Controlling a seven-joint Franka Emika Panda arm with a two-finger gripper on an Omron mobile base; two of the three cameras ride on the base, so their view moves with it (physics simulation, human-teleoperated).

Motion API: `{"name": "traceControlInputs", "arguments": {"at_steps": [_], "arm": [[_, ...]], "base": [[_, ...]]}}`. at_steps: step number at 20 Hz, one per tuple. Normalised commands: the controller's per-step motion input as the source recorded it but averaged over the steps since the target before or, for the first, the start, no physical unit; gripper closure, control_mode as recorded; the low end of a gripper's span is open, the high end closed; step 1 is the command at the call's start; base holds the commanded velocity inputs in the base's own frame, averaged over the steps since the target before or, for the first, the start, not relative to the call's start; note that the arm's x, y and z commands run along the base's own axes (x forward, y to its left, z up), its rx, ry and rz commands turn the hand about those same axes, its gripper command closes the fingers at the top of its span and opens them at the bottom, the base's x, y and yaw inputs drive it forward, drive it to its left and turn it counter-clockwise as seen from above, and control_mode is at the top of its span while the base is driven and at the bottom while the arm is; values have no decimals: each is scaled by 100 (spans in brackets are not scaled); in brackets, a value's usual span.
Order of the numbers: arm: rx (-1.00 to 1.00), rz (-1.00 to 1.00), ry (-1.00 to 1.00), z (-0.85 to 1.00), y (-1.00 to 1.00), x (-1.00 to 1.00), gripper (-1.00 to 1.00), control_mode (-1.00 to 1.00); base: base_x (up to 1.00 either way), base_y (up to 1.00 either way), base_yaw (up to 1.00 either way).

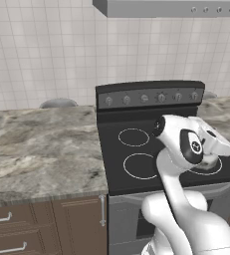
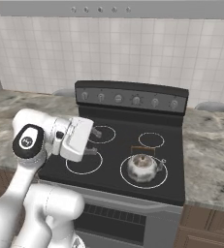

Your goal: Pick the kettle from the cabinet and place it on a stove burner. Then pick the pot from the counter and place it on another stove burner. Finally, turn both burners on.

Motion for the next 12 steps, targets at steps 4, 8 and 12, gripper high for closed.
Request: {"name": "traceControlInputs", "arguments": {"at_steps": [4,8,12], "arm": [[28,4,-7,0,0,-33,-100,-100],[29,4,-9,0,0,-23,-100,-100],[22,4,-5,0,-3,-21,-100,-100]], "base": [[0,0,0],[0,0,0],[0,0,0]]}}
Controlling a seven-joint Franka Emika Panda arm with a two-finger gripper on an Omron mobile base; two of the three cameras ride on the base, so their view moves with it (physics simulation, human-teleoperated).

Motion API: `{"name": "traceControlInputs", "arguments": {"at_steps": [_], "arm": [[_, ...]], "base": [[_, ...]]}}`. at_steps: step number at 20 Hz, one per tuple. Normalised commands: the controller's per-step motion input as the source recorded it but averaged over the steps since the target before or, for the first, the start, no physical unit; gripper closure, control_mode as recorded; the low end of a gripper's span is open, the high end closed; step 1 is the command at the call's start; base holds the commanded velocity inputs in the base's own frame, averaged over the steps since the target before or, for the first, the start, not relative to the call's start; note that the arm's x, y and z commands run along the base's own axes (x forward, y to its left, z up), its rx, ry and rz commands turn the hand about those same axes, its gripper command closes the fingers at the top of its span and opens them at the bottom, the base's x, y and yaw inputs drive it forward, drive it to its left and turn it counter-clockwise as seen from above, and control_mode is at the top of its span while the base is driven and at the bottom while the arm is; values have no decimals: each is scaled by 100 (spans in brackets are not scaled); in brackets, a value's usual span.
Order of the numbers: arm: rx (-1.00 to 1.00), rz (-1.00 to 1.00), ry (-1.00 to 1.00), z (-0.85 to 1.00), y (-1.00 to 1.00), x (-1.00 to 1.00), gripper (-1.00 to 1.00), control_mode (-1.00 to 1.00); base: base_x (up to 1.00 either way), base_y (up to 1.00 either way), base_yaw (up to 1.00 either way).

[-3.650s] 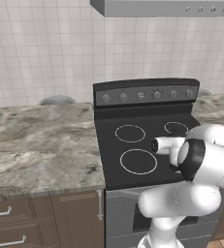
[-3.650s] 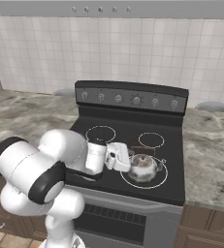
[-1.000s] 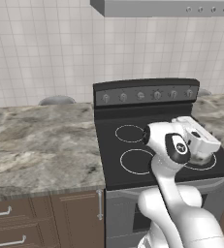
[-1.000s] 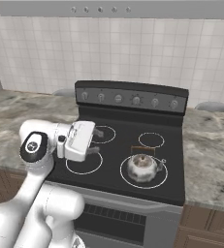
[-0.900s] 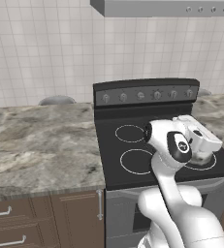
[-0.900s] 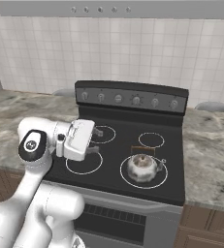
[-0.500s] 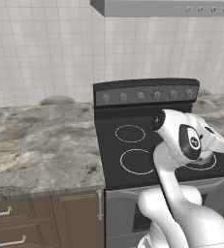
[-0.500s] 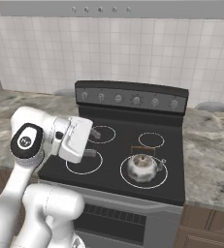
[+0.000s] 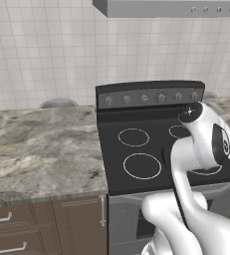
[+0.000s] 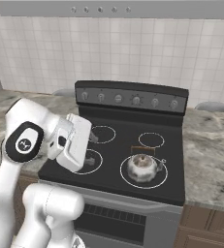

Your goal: Pick the kettle from the cabinet and place it on a stove burner. Then pick the pot from the counter and place it on another stove burner. Finally, turn both burners on.

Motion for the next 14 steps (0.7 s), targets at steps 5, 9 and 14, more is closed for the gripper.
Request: {"name": "traceControlInputs", "arguments": {"at_steps": [5,9,14], "arm": [[2,1,1,0,0,-3,-100,-100],[0,0,0,0,0,0,-100,-100],[0,-2,-3,0,0,-7,-100,100]], "base": [[0,0,0],[0,0,0],[-33,-1,-6]]}}
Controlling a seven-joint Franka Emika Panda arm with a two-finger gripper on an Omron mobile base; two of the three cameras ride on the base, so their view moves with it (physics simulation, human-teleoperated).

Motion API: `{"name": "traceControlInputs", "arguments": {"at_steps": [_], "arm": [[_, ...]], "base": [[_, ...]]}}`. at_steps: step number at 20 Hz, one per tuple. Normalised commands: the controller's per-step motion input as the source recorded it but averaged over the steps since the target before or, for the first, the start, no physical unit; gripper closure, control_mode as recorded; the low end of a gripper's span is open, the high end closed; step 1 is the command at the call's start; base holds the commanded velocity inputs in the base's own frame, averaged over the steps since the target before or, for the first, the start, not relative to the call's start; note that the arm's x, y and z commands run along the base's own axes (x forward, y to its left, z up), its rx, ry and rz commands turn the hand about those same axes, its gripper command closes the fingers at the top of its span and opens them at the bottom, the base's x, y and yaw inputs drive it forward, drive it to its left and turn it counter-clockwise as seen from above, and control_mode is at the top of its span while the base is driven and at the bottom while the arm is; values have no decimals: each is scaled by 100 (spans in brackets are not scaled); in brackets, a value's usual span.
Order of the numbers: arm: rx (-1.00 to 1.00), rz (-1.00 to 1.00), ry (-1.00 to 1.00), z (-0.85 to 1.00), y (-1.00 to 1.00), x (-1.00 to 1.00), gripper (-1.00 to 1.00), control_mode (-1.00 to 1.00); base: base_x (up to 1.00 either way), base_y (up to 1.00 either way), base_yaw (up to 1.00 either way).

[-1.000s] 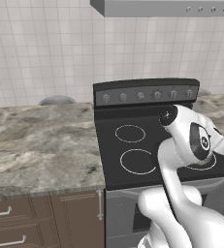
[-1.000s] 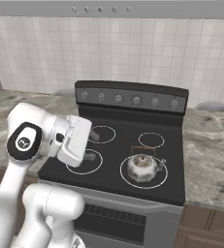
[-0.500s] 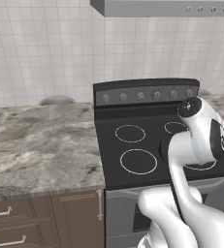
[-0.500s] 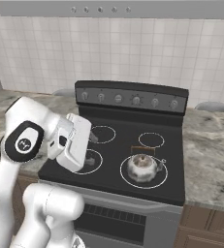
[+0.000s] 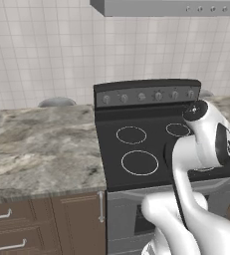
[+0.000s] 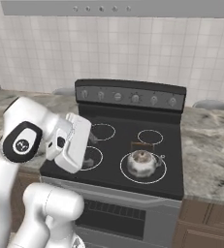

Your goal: Pick the kettle from the cabinet and place it on a stove burner. Then pick the pot from the counter and place it on another stove burner. Finally, turn both burners on.

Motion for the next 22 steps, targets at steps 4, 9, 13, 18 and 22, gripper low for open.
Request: {"name": "traceControlInputs", "arguments": {"at_steps": [4,9,13,18,22], "arm": [[0,0,0,0,0,0,-100,100],[0,0,0,0,0,0,-100,100],[0,0,0,0,0,0,-100,100],[0,0,0,0,0,0,-100,100],[0,0,0,0,0,0,-100,100]], "base": [[-62,-5,-19],[-33,-1,-33],[-4,0,-43],[0,0,-51],[0,0,-58]]}}
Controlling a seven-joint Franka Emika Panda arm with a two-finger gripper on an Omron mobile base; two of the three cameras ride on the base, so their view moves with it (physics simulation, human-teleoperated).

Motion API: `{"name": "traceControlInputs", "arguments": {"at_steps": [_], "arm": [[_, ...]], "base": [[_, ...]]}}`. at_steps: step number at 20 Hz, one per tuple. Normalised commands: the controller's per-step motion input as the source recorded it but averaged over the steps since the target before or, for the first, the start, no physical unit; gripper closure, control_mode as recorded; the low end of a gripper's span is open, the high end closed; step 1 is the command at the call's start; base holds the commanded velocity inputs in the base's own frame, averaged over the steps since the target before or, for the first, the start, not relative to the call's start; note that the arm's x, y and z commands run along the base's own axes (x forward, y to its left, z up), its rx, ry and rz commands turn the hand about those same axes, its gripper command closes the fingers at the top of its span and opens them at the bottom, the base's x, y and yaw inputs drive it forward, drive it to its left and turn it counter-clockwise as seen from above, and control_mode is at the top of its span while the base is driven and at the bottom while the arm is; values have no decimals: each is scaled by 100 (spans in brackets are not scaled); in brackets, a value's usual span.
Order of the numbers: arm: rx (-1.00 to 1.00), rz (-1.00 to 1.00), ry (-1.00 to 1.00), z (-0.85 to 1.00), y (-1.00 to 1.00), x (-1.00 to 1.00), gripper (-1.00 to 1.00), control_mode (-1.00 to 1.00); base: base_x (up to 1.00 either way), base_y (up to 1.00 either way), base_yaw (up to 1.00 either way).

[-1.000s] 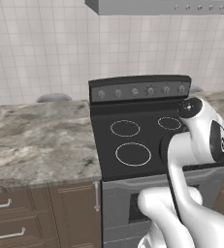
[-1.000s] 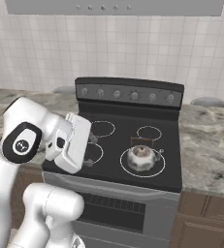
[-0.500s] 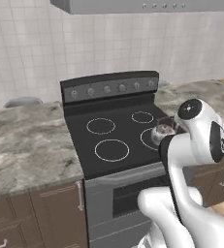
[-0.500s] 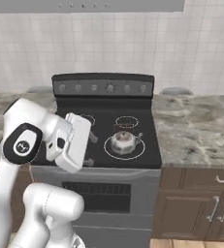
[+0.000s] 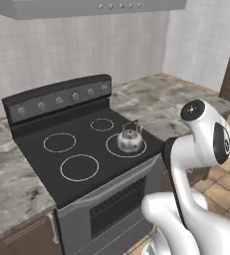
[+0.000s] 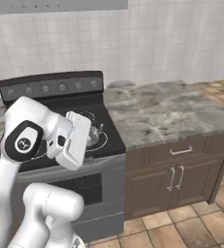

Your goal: Pick the kettle from the cabinet and place it on a stove burner. Then pick the pot from the counter and place it on another stove burner. Finally, turn both burners on.

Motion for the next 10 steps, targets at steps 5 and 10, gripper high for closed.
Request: {"name": "traceControlInputs", "arguments": {"at_steps": [5,10], "arm": [[0,0,0,0,0,0,-100,100],[0,0,0,0,0,0,-100,100]], "base": [[0,0,-62],[0,0,-66]]}}
